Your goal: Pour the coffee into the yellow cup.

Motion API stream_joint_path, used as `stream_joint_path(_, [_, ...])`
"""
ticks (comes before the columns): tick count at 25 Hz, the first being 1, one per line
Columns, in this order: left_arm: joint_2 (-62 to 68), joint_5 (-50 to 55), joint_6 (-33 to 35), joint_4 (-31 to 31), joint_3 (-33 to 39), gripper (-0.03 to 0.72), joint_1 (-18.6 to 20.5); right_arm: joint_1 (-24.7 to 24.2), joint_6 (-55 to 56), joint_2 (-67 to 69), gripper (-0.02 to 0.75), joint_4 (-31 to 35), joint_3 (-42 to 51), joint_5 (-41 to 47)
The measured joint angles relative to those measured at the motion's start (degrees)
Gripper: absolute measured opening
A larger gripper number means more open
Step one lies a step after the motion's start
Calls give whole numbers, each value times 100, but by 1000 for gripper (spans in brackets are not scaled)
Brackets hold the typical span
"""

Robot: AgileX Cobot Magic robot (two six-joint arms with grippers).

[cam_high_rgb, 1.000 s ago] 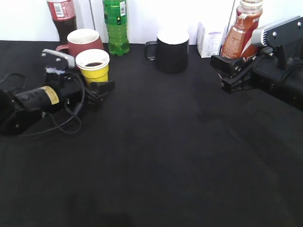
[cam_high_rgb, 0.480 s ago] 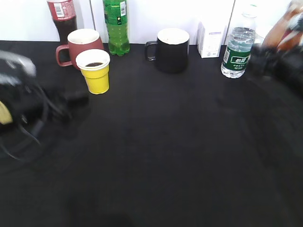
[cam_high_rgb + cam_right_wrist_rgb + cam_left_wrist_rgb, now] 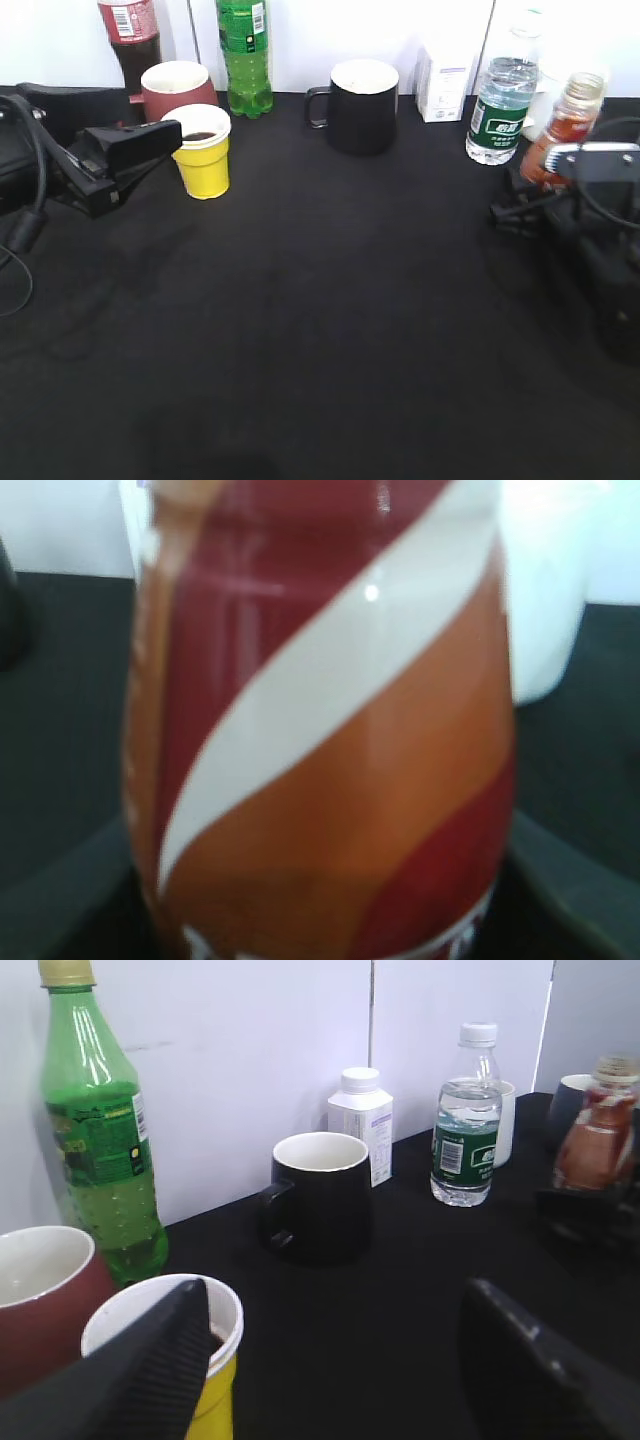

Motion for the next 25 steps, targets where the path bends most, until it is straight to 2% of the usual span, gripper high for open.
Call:
stream_joint_path(2, [0, 0, 0, 0, 0, 585, 0, 6, 175, -198, 608, 110, 391, 366])
stream_joint_path(5, [0, 310, -37, 0, 0, 585, 0, 6, 270, -481, 615, 82, 832, 392])
stream_joint_path(7, [-57, 796, -409, 0, 1, 585, 0, 6, 323, -877, 616, -32, 1116, 535])
stream_joint_path(8, [-113, 1107, -678, 0, 1, 585, 0, 6, 371, -1161, 615, -43, 1158, 905])
stream_joint_path(10, [-201, 2064, -1332, 50, -46, 585, 0, 6, 402, -1809, 608, -101, 1164, 2223])
stream_joint_path(12, [-338, 3086, -1720, 99, -167, 585, -157, 6, 426, -2499, 598, -124, 845, 4152])
stream_joint_path(13, [-452, 3707, -1855, 58, -258, 582, -412, 6, 425, -2782, 596, -128, 522, 5246])
stream_joint_path(15, [-692, 5306, -1913, -687, -657, 560, -1084, 6, 432, -3229, 596, -141, -320, 7341])
stream_joint_path(18, [-931, 8268, -1887, -1179, -1619, 496, -1999, 6, 438, -3706, 595, -629, -1476, 9828])
stream_joint_path(20, [-1374, 9263, -1167, -1491, -1993, 480, -2327, 6, 438, -4122, 595, -898, -1832, 11061])
stream_joint_path(25, [-3755, 10103, 635, -2630, -2027, 458, -2374, 6, 438, -6305, 592, -962, -1883, 12614])
